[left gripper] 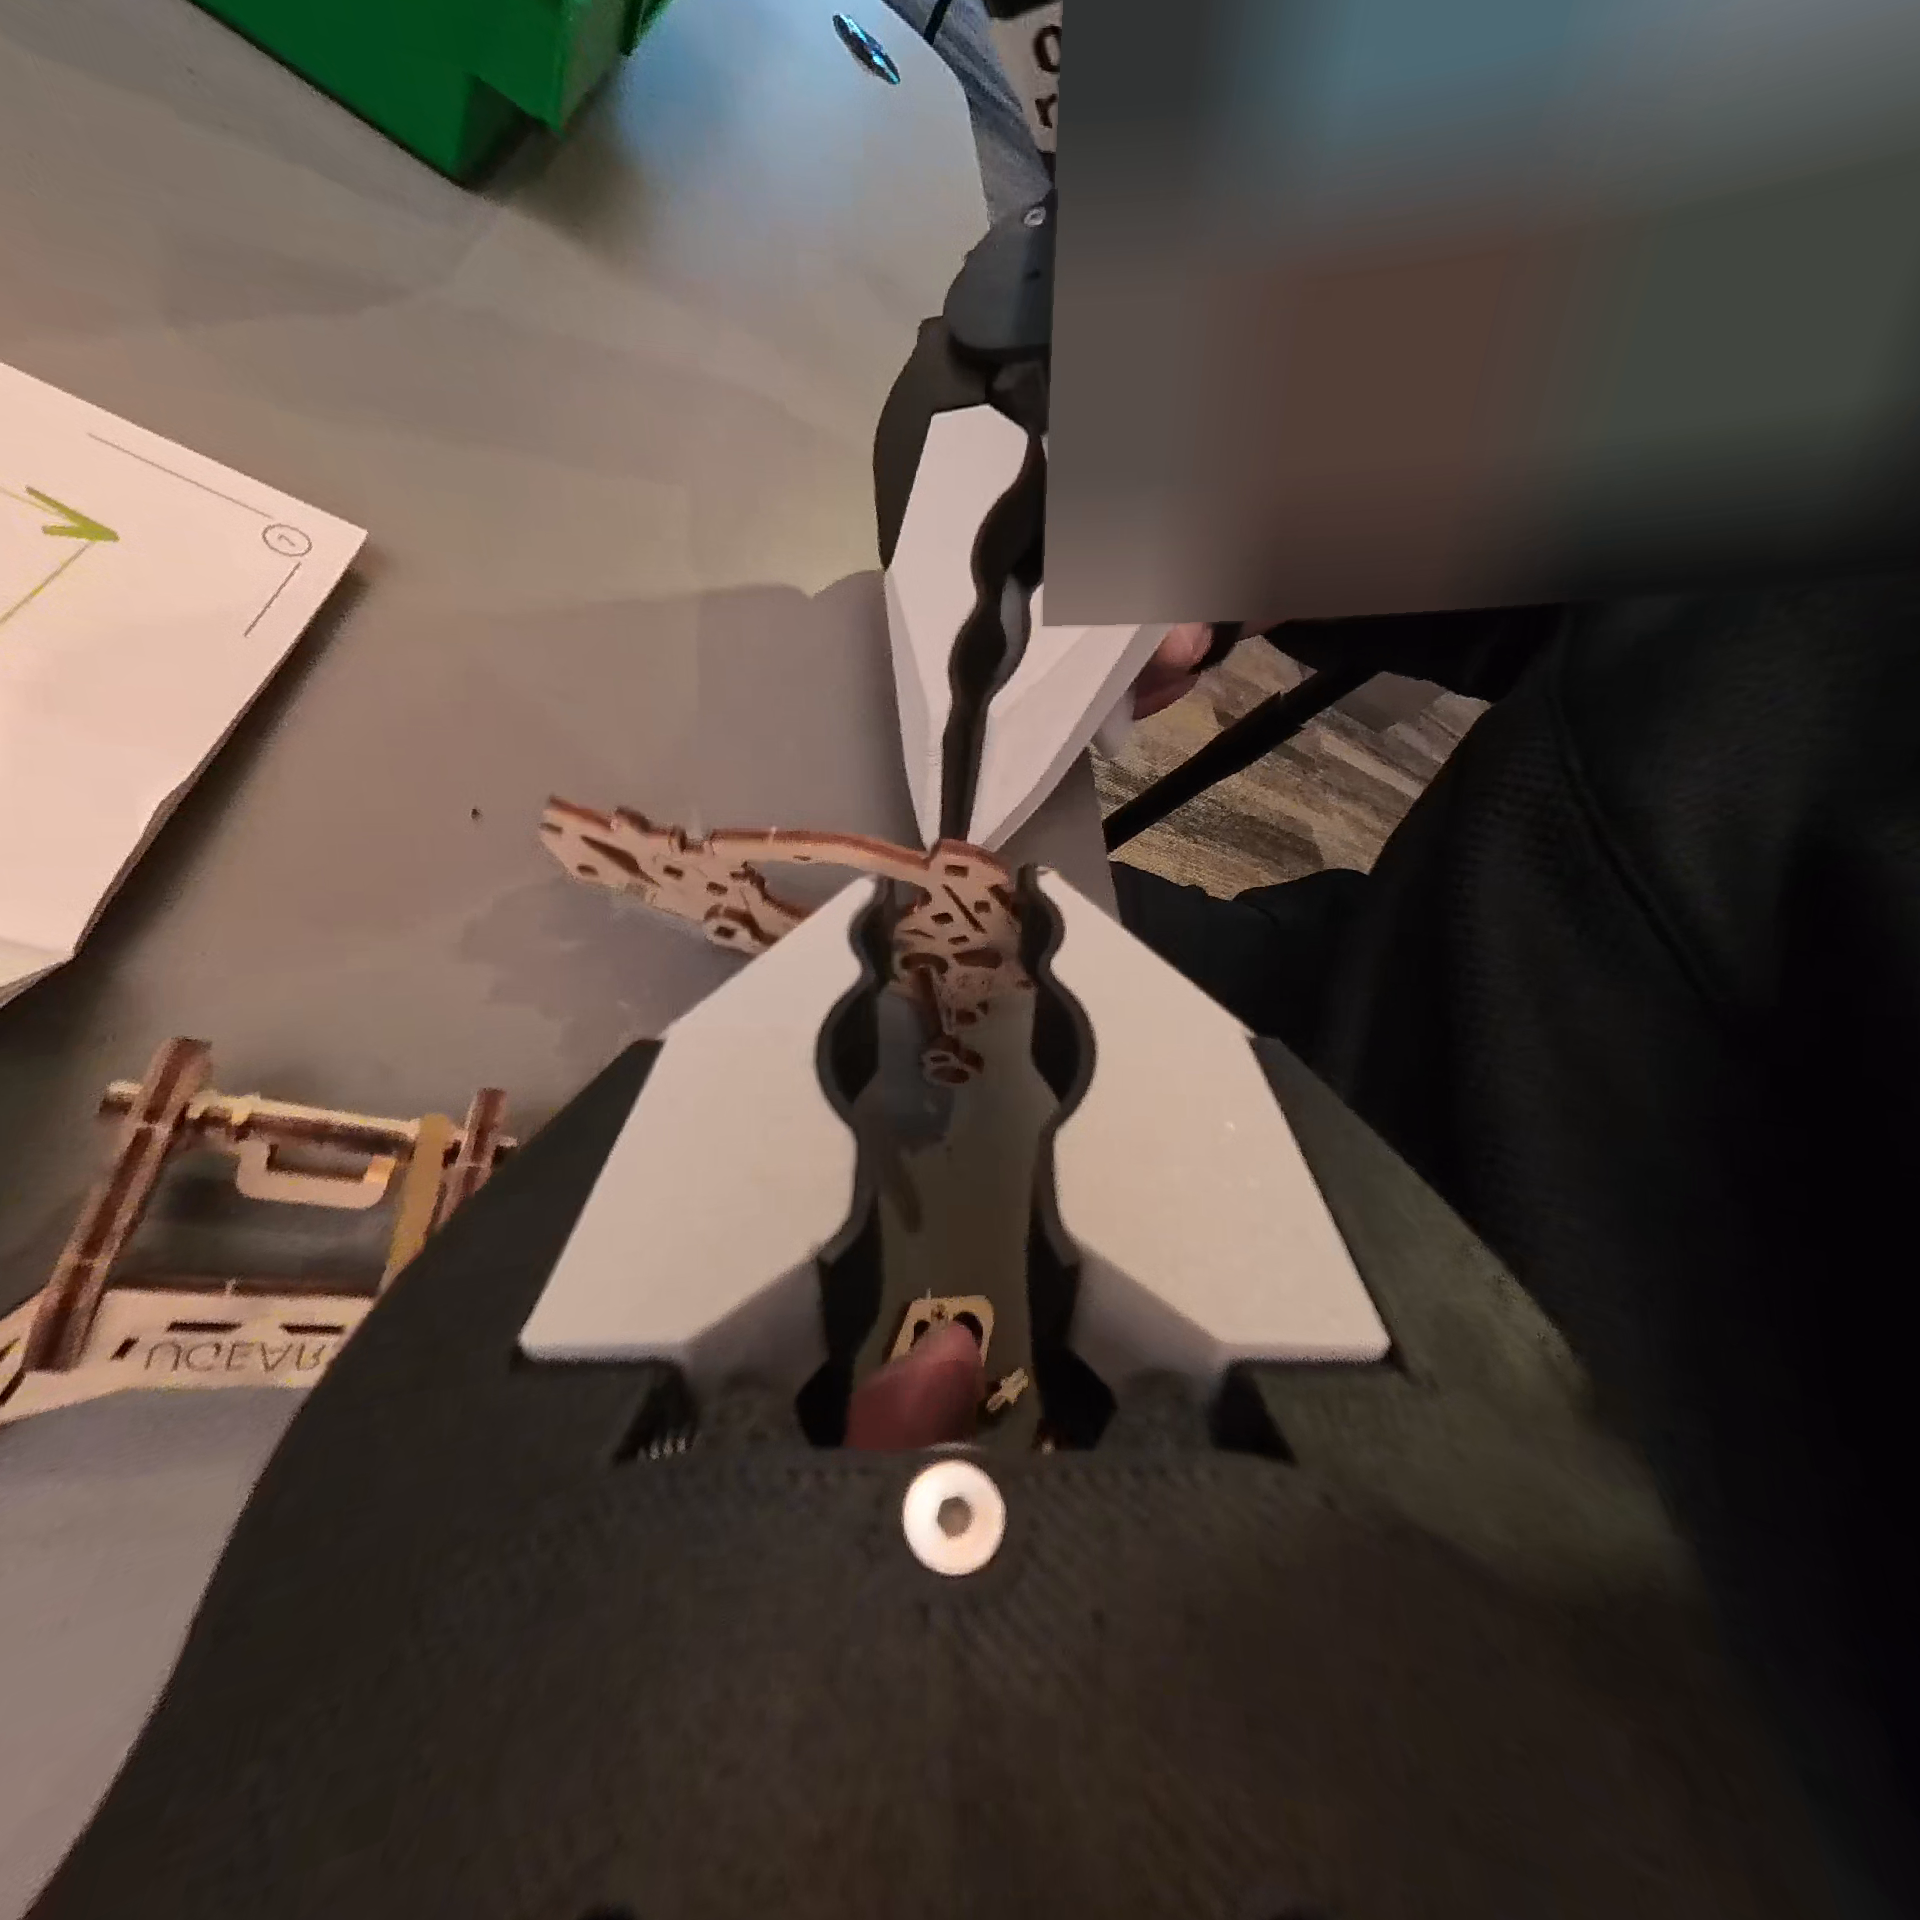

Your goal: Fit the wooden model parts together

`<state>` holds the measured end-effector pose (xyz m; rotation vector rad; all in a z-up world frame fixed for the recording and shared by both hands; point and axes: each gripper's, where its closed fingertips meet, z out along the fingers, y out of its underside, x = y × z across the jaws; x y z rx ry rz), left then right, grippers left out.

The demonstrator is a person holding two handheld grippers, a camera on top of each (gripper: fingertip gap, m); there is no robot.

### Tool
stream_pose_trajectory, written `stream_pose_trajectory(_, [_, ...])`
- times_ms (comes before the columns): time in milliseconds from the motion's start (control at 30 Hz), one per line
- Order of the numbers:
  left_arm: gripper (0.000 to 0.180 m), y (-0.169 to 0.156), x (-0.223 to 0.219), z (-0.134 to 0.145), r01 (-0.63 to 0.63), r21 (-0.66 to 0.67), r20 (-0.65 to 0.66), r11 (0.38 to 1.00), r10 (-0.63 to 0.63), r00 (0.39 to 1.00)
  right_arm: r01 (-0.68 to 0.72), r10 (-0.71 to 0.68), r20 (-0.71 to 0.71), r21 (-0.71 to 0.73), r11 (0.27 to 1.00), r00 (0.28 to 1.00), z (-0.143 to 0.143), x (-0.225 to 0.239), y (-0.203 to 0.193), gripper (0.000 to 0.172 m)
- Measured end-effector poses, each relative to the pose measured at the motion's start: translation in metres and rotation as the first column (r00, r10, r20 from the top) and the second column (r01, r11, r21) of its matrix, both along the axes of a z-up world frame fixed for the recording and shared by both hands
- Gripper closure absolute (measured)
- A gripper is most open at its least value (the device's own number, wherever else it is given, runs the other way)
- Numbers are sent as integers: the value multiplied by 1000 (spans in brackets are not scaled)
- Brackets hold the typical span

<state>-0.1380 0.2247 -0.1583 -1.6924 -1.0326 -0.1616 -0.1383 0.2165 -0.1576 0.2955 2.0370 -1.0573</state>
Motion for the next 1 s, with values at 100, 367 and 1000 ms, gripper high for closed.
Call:
stream_pose_trajectory(100, [163, -4, -3, 5, -26, 37, -6, 999, 26, 1000, 11, -11, 2, -4, 1000, 1000, 1, -1, 0, 172])
stream_pose_trajectory(367, [167, -5, -1, 4, -20, 56, 10, 998, 20, 1000, 13, -13, -5, 6, 1000, 1000, -1, 0, -1, 172])
stream_pose_trajectory(1000, [168, -22, -13, 23, -122, 268, 49, 956, 113, 992, 157, -153, 52, -91, 983, 987, 17, -8, -20, 172])
